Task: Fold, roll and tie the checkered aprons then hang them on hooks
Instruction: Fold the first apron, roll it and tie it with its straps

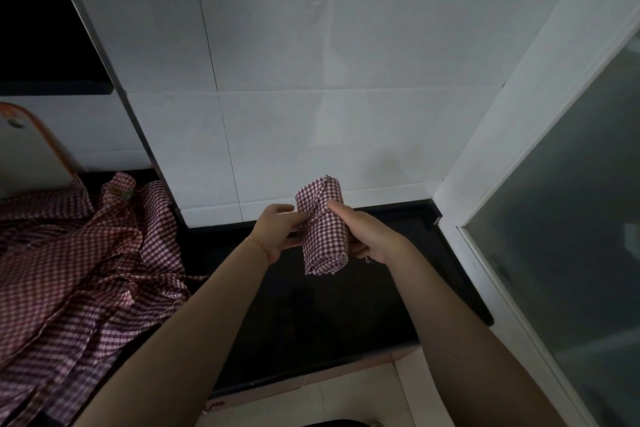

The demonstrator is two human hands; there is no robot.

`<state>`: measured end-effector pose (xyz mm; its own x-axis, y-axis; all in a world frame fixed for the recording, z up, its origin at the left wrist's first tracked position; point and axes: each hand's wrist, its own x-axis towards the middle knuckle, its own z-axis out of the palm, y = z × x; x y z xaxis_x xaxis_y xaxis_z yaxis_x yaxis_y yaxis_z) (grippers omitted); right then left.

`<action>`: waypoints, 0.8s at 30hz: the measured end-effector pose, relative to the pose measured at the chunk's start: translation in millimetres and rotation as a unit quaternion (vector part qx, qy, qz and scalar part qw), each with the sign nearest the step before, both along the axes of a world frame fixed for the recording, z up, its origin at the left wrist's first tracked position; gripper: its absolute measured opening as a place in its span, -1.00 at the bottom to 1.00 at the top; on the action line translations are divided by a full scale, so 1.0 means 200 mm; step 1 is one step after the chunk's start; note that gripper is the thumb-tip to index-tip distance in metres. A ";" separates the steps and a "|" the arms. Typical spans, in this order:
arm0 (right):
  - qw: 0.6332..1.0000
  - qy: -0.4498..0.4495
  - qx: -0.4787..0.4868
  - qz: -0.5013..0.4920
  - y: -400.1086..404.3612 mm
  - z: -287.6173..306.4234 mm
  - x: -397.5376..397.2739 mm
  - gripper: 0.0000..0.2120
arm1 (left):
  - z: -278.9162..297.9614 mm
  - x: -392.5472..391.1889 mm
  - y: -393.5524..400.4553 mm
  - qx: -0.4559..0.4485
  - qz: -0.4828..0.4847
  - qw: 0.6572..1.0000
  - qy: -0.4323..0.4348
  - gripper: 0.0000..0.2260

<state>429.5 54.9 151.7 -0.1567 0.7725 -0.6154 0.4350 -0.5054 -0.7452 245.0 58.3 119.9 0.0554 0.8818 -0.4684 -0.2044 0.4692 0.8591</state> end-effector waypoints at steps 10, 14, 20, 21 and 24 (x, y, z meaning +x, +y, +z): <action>0.996 -0.082 0.023 0.020 -0.07 -0.45 -0.12 -0.55 | -0.40 0.08 -0.15 0.102 -0.098 0.966 0.218 -0.81; 0.992 -0.109 0.009 0.067 -0.13 -0.62 -0.13 -0.56 | -0.58 0.06 -0.22 0.079 -0.107 0.951 0.280 -0.84; 0.985 -0.143 -0.001 0.094 -0.18 -0.76 -0.11 -0.61 | -0.73 0.08 -0.30 0.035 -0.103 0.946 0.306 -0.91; 0.986 -0.141 -0.002 0.088 -0.18 -0.77 -0.10 -0.62 | -0.74 0.08 -0.30 0.037 -0.105 0.947 0.301 -0.90; 0.992 -0.110 -0.026 0.064 -0.18 -0.76 -0.07 -0.61 | -0.74 0.09 -0.32 0.064 -0.099 0.955 0.272 -0.84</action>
